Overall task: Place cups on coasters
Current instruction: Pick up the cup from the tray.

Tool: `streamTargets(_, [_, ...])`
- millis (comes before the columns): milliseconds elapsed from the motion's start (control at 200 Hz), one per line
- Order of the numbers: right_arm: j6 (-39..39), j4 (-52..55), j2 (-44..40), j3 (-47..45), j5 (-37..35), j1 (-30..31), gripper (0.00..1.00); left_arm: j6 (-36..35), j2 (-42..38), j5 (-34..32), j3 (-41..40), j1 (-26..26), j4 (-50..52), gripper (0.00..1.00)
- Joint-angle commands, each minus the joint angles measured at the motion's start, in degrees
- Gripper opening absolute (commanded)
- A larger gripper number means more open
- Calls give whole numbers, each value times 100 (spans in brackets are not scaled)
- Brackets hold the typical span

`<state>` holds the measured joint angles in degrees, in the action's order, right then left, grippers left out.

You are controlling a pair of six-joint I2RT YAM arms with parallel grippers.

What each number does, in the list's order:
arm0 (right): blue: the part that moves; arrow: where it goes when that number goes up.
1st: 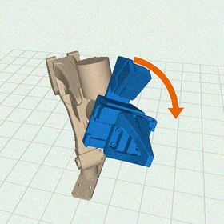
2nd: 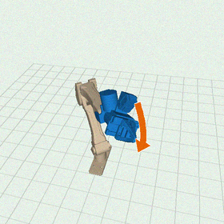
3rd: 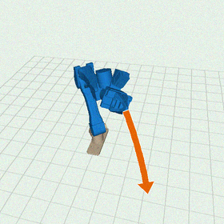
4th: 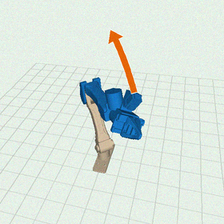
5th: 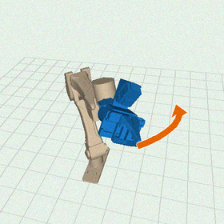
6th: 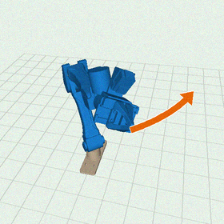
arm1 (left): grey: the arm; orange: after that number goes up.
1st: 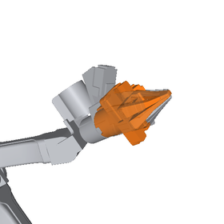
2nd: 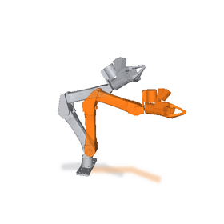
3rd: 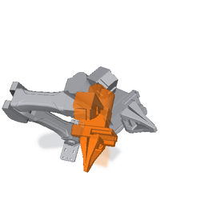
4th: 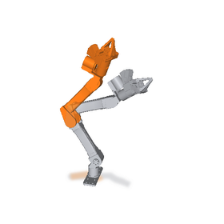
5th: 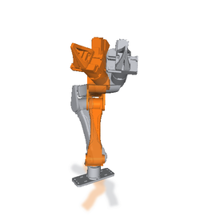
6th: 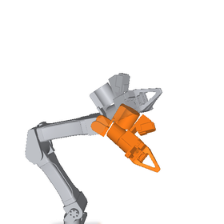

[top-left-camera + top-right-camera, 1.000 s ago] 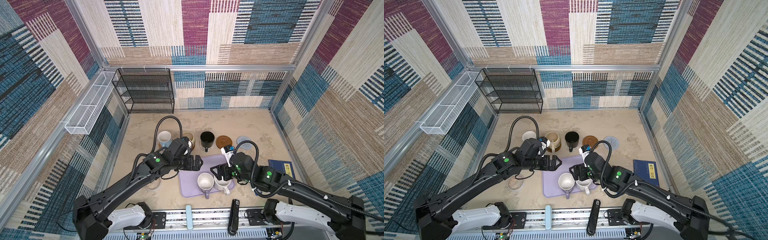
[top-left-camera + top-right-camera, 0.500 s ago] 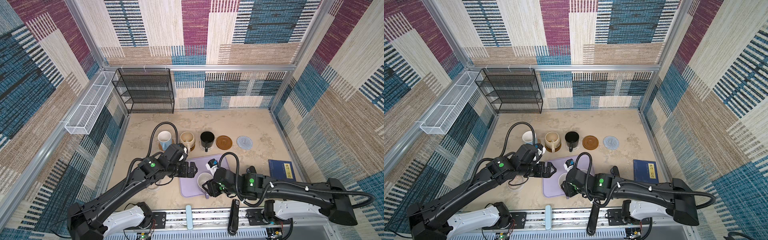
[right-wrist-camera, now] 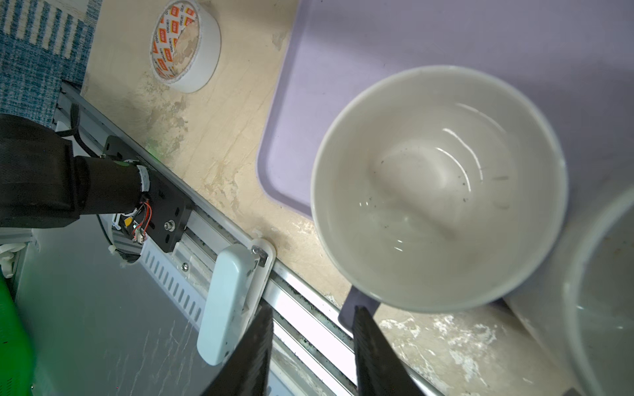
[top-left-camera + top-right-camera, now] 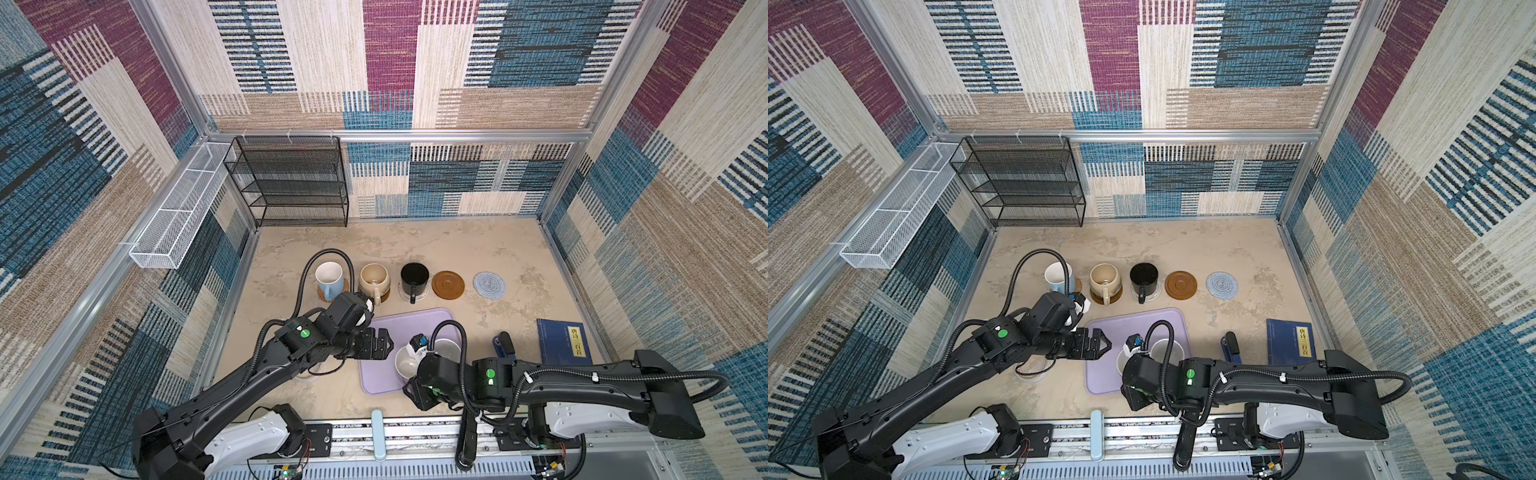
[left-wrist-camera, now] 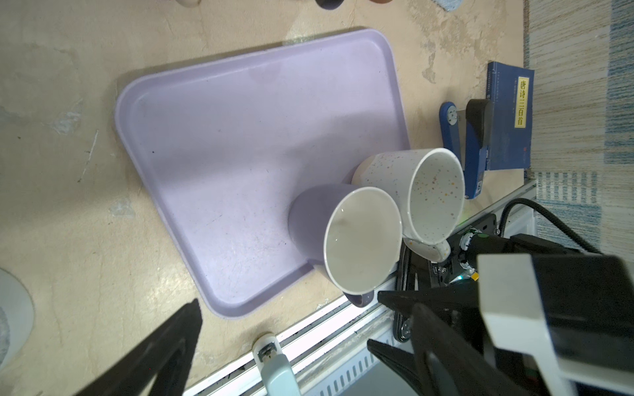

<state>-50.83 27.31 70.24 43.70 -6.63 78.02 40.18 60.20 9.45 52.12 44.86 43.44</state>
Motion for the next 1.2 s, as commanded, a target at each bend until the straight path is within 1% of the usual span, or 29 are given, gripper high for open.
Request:
streamTargets(0, [-201,-115,66,-56,-79,12,40,148,-31,109,-76,-6,-191,97])
streamTargets(145, [-379,-34,207,-89,-125,16,39,165,-78,93,-105,-7,-178,97])
streamTargets(366, [-585,208,320,21,-465,4,39,252,-23,116,-236,-5,-301,96])
streamTargets(636, [-503,339,817,377,-710,-10,39,318,-35,142,-335,-2,-342,96])
streamTargets(851, [-551,347,1003,459,-800,-141,36,563,-335,65,-664,-4,-454,96])
streamTargets(992, [-490,249,1121,507,-817,-187,33,668,-399,142,-756,-4,-547,96])
streamTargets(1197, [-474,73,1237,459,-878,-306,33,799,-475,269,-889,-3,-728,96])
